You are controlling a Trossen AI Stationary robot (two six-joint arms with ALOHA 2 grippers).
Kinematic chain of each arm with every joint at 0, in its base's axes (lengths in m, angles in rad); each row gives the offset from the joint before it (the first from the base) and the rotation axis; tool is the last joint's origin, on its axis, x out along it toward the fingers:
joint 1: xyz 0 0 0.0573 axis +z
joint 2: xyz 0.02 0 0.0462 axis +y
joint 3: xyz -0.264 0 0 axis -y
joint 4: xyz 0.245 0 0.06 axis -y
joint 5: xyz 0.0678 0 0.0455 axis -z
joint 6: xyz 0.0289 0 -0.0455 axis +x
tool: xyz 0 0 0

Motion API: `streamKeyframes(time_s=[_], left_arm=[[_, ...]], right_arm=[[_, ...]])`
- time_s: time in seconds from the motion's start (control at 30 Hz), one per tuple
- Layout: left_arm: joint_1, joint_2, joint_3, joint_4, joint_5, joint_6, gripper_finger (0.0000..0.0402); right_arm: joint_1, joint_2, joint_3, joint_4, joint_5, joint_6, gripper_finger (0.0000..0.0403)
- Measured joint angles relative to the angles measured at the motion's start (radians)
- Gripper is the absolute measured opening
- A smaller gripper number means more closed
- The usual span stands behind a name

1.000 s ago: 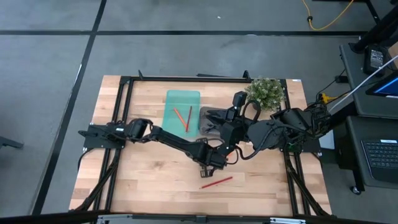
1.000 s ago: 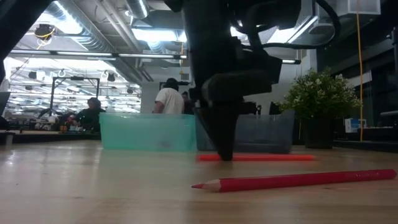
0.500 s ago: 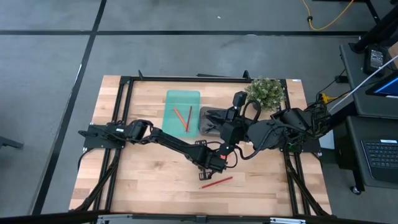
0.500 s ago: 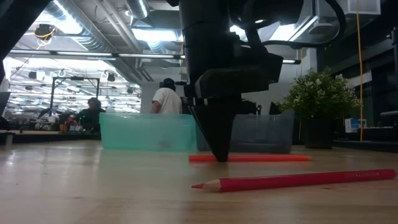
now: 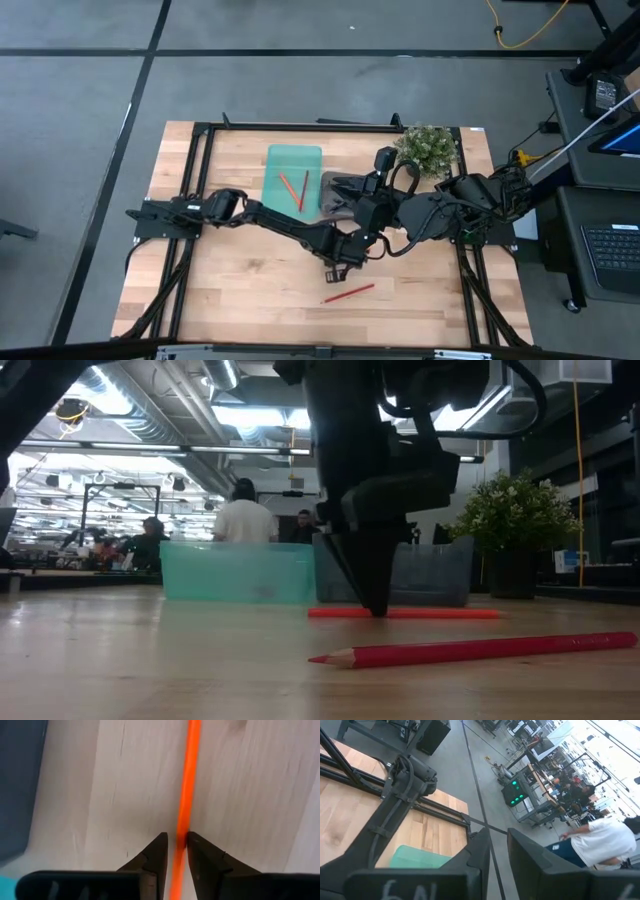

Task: Sort pens & pencils
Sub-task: Put the orange colored pencil into the green bin

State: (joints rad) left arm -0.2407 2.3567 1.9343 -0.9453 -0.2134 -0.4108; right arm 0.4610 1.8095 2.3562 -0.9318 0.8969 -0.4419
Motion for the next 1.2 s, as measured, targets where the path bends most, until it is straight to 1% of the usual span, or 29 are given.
streamKeyframes(time_s=[0.27,0.5,0.6,0.83,1.2], left_arm=[[0.020,0.000,0.000,0.018,0.074,0.025,0.0069],[0.007,0.000,0.000,0.020,0.078,0.029,0.0067],[0.008,-0.001,-0.002,0.017,0.079,0.029,0.0056],[-0.001,-0.003,-0.002,0.016,0.075,0.031,0.0008],[-0.020,-0.004,-0.002,0.015,0.055,0.023,0.0003]], right_arm=[[0.000,0.000,0.000,0.000,0.000,0.000,0.0069],[0.000,0.000,0.000,0.007,0.000,-0.004,0.0069],[0.000,0.000,0.000,0.017,0.000,-0.004,0.0069],[0.000,0.000,0.000,0.025,0.000,-0.005,0.0069],[0.000,0.000,0.000,0.047,0.000,-0.008,0.0069]])
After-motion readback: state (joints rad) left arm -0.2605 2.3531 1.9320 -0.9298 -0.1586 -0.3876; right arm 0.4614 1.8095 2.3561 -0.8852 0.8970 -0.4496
